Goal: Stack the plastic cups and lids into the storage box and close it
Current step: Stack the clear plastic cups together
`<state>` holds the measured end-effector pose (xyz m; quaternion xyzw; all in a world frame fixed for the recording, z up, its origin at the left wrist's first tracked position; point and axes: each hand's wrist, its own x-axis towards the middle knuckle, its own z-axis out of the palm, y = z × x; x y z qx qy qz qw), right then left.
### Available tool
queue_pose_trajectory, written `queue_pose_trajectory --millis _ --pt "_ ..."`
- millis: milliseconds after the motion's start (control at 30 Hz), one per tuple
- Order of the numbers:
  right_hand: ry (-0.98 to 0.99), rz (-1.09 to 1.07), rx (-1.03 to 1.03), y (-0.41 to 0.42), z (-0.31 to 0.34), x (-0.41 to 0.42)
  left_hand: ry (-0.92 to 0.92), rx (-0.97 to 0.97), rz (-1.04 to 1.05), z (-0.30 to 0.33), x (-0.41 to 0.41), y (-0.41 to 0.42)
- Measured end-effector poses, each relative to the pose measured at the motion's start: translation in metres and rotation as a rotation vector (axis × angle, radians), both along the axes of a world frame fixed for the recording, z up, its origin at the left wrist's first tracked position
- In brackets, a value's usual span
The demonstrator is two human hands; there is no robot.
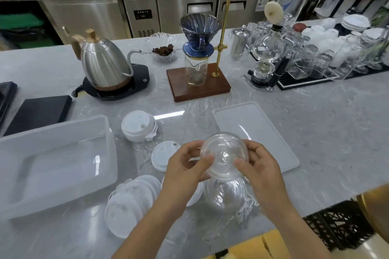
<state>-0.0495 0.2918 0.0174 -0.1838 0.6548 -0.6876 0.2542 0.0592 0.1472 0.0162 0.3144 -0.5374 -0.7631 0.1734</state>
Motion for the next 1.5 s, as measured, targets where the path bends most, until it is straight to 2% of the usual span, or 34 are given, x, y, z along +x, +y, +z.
queue_pose_trajectory --millis 233,400,567,833,1000,1367,1500 --pt "0.106 0.007 0.202 0.015 -0.005 0.000 -0.112 -0.050 -0.008 -0.009 0.007 0.004" --pt "0.084 -0.025 0.331 0.025 -0.012 -0.006 -0.184 -0.044 0.002 -0.019 0.015 0.014" --pt "0.061 0.046 0.365 0.031 -0.021 -0.005 -0.236 -0.043 0.063 -0.031 0.026 0.030" --pt "0.141 0.094 0.490 0.035 -0.033 -0.004 -0.253 0.023 0.146 -0.039 0.035 0.053" --pt "0.154 0.113 0.461 0.034 -0.034 -0.004 -0.262 0.048 0.157 -0.044 0.037 0.056" --pt "0.147 0.231 0.472 0.031 -0.043 -0.004 -0.306 -0.026 0.192 -0.052 0.048 0.075" --pt "0.062 0.241 0.459 0.034 -0.044 -0.006 -0.308 -0.064 0.169 -0.056 0.049 0.076"
